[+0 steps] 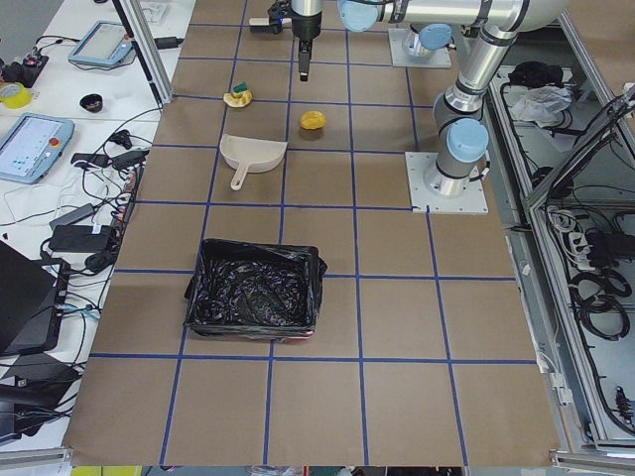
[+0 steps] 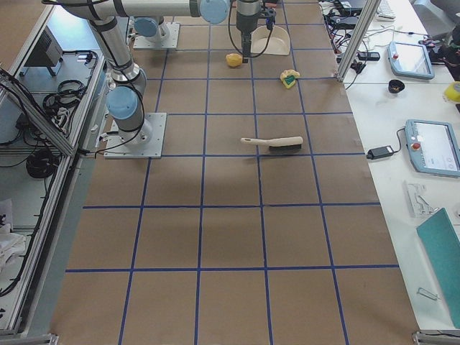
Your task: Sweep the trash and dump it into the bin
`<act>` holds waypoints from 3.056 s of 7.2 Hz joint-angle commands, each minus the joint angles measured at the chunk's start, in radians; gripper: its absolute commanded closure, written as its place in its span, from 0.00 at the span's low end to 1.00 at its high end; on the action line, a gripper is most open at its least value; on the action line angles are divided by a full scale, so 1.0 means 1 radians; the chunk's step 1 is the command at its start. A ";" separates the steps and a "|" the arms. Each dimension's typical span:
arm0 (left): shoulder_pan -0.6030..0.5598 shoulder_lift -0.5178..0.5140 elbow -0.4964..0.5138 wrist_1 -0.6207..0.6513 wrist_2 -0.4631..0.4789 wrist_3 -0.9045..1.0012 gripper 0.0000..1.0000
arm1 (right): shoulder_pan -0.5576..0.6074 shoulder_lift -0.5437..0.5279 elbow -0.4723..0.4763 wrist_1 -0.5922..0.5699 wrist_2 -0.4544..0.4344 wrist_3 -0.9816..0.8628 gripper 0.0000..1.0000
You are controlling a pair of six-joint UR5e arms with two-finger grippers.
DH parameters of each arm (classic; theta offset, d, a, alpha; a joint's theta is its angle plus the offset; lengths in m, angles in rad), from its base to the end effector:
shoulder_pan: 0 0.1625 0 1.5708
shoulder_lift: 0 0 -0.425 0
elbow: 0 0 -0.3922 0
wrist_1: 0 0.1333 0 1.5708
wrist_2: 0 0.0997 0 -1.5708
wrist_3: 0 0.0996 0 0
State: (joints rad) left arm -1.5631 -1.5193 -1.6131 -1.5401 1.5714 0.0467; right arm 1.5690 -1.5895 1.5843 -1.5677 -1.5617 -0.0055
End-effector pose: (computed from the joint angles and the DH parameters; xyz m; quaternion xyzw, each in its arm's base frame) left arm -0.1296 -0.4749 0.4950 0.0195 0.9996 -0.0199 0.0008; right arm 0.1333 -0.4844 0.4901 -0.0019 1.0000 -0.0011 0.0045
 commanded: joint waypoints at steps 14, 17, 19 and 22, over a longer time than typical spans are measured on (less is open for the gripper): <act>0.146 -0.275 0.080 0.348 0.121 -0.826 0.00 | -0.328 0.089 0.327 -0.364 -0.112 -0.447 0.05; 0.169 -0.360 0.072 0.456 0.119 -1.122 0.00 | -0.354 0.179 0.333 -0.524 -0.109 -0.497 0.01; 0.169 -0.438 0.093 0.482 0.119 -1.151 0.00 | -0.403 0.224 0.336 -0.542 -0.093 -0.502 0.01; 0.175 -0.544 0.168 0.468 0.108 -1.221 0.00 | -0.405 0.236 0.384 -0.581 -0.084 -0.487 0.07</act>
State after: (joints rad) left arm -1.3901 -2.0233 -1.4706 -1.0618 1.6847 -1.1277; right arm 1.1658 -1.3612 1.9572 -2.1251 -1.6526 -0.4948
